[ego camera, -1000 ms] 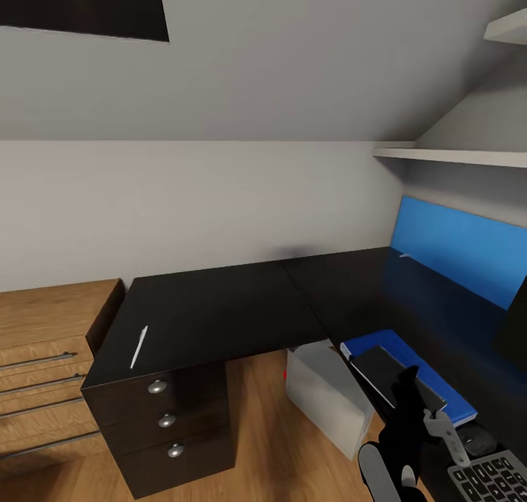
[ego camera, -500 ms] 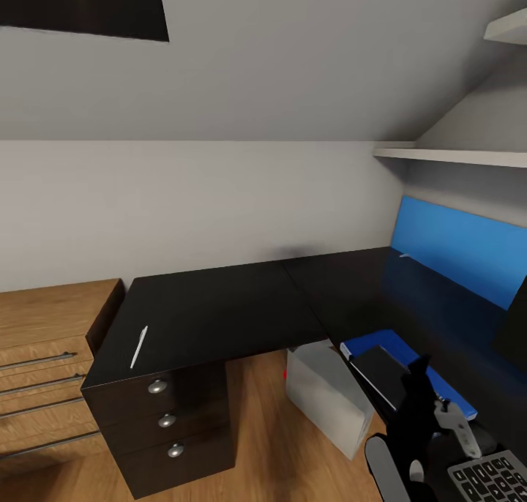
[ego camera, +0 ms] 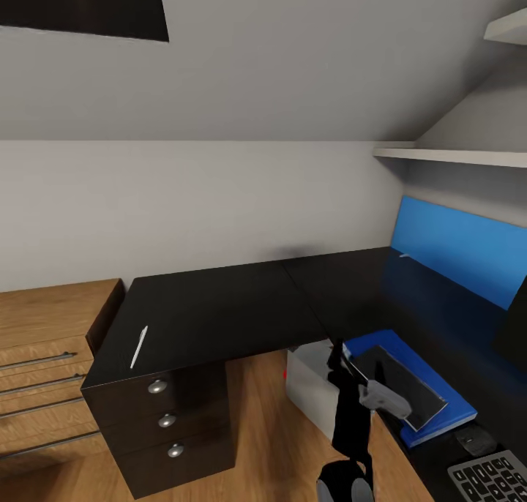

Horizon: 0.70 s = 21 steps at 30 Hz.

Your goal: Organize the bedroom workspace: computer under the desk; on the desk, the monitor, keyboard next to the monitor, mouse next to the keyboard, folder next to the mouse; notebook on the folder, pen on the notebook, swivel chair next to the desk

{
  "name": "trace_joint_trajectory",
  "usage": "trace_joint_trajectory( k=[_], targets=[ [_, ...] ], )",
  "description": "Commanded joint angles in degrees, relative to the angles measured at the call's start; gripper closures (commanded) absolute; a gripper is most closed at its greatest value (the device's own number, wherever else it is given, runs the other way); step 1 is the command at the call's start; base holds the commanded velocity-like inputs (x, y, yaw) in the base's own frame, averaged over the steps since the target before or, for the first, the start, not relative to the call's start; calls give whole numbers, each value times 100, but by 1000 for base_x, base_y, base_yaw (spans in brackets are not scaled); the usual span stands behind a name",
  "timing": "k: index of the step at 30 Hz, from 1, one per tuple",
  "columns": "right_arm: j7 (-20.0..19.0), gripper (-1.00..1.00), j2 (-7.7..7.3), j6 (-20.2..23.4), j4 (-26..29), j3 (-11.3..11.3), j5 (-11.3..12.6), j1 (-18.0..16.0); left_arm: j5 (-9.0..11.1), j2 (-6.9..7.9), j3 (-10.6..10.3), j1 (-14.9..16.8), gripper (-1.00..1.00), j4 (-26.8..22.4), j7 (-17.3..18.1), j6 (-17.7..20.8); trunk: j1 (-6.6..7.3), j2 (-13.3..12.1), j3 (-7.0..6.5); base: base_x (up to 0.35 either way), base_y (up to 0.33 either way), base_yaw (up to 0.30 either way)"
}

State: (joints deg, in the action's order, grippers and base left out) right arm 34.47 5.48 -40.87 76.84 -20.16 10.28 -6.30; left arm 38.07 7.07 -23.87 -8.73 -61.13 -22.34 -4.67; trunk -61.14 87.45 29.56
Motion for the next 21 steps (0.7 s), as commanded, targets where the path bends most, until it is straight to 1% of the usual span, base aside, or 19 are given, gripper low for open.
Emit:
trace_joint_trajectory(
  k=[1, 2, 4, 5, 6, 7, 9, 10, 11, 14, 17, 18, 20, 21],
  targets=[
    [27, -100, 1, 129, -92, -224, -152, -5, 60, 9, -25, 2, -100, -6, -33, -40, 0, 3, 4, 0, 0, 0],
    [37, -100, 6, 383, -232, -525, -417, -4, 60, 11, -23, 2, -100, -5, -33, -37, 0, 3, 4, 0, 0, 0],
    [45, -100, 9, 682, -342, -753, -629, -3, 60, 12, -23, 2, -100, -5, -33, -39, 0, 3, 4, 0, 0, 0],
    [41, -100, 14, 1006, -416, -909, -771, -3, 60, 12, -22, 2, -100, -5, -33, -40, 0, 3, 4, 0, 0, 0],
    [34, -100, 18, 1170, -442, -968, -820, -3, 60, 12, -22, 2, -100, -4, -33, -39, 0, 3, 4, 0, 0, 0],
    [18, -100, 28, 1483, -478, -1065, -889, -3, 60, 11, -22, 2, -100, -4, -33, -39, 0, 3, 4, 0, 0, 0],
    [-2, -100, 61, 1752, -497, -1157, -932, -3, 60, 12, -22, 2, -100, -4, -33, -40, 0, 3, 4, 0, 0, 0],
    [-27, -100, 103, 1962, -515, -1248, -957, -3, 60, 13, -21, 2, -100, -4, -33, -38, 0, 3, 4, 0, 0, 0],
    [-113, -100, 176, 2227, -511, -1421, -961, -2, 60, 13, -21, 2, -100, -4, -33, -36, 0, 3, 4, 0, 0, 0],
    [-144, -100, 197, 2313, -381, -1470, -808, -2, 60, 13, -21, 2, -100, -4, -38, -40, 0, 3, 4, 0, 0, 0],
    [-143, -100, 192, 2304, -221, -1486, -369, -2, 58, 13, -21, 2, -100, -4, -41, -39, 0, 3, 4, 0, 0, 0],
    [-143, -100, 192, 2293, -213, -1487, -325, -2, 57, 13, -21, 2, -100, -4, -41, -40, 0, 3, 4, 0, 0, 0],
    [-132, -100, 199, 2294, -200, -1492, -165, -2, 54, 13, -21, 2, -100, -4, -42, -41, 0, 3, 4, 0, 0, 0],
    [-127, -100, 201, 2406, -197, -1497, -102, -2, 53, 13, -20, 2, -100, -4, -42, -42, 0, 3, 4, 0, 0, 0]
  ],
)
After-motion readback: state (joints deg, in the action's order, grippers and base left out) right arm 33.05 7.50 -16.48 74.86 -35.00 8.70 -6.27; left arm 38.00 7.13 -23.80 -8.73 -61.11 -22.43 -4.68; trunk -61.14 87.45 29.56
